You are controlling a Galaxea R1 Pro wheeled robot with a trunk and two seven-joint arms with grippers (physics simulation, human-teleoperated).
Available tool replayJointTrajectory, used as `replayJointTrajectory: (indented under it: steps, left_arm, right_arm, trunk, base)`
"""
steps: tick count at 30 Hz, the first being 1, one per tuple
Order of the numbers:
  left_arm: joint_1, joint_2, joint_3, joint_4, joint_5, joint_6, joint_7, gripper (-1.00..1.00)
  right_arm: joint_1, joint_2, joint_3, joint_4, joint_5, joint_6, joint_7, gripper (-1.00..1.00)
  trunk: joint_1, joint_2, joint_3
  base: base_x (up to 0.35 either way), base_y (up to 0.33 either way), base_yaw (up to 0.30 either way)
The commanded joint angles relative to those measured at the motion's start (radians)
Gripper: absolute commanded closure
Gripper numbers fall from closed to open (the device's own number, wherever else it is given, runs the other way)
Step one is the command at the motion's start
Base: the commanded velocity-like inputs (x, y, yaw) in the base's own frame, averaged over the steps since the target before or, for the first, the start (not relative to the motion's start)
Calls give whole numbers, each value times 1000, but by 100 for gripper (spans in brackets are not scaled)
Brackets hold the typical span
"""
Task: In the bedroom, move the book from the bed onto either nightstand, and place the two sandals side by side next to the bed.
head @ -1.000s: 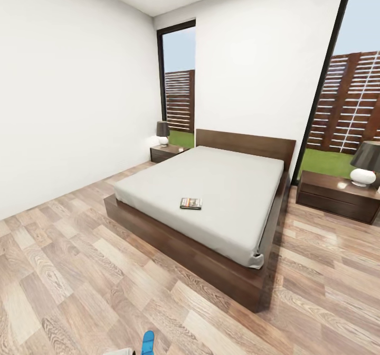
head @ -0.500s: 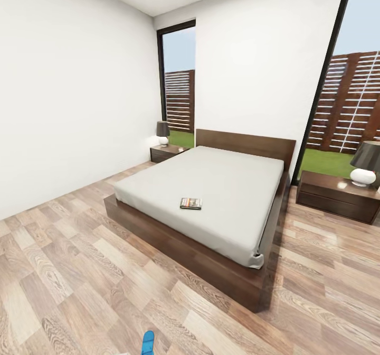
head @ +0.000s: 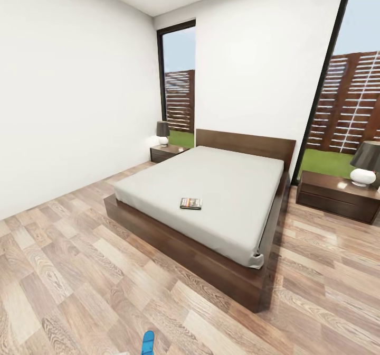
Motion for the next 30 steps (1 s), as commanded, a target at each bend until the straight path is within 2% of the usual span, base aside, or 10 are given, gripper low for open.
replayJointTrajectory:
  steps: [1, 3, 5, 8, 12, 15, 17, 26, 28, 30]
  left_arm:
    - [-2, 0, 2, -20, -1, 27, 1, -100]
    - [-8, -1, 2, -59, -2, 117, 1, -100]
    - [-35, -1, 0, -165, -4, 346, 1, -100]
    - [-84, -2, -1, -302, -2, 548, 0, -100]
    - [-134, -4, -4, -440, -1, 741, -1, -100]
    - [-158, -4, -5, -453, 0, 782, -6, -100]
    - [-171, -3, -5, -400, 1, 795, -9, -100]
    - [-179, 2, -5, -183, -4, 660, -9, -100]
    - [-179, 2, -5, -171, -4, 647, -9, -100]
    - [-180, 2, -5, -166, -4, 640, -9, -100]
  right_arm:
    - [0, 0, -1, -1, -6, -2, 0, -100]
    - [0, 0, -1, -1, -6, -2, 1, -100]
    - [0, 0, -1, -1, -6, -2, 0, -100]
    - [0, 0, -1, -1, -6, -2, 1, -100]
    - [0, -1, -1, -2, -5, -2, 1, -100]
    - [0, -1, -1, -2, -5, -3, 1, -100]
    - [0, -1, -1, -2, -6, -3, 1, -100]
    - [0, -7, -2, -9, -6, -1, 6, -100]
    - [0, -39, -2, -33, -7, 2, 39, -100]
    - [0, -116, -2, -77, -16, 13, 139, -100]
  trunk:
    - [0, 0, -1]
    - [0, 0, -1]
    - [0, 0, -1]
    - [0, 0, -1]
    - [0, 0, -1]
    - [0, 0, -1]
    - [0, 0, -1]
    - [0, 0, -1]
    - [0, 0, -1]
    - [0, 0, -1]
  base:
    - [0, 0, 0]
    - [0, 0, 0]
    - [0, 0, 0]
    - [0, 0, 0]
    - [0, 0, 0]
    - [0, 0, 0]
    - [0, 0, 0]
    - [0, 0, 0]
    - [0, 0, 0]
    - [0, 0, 0]
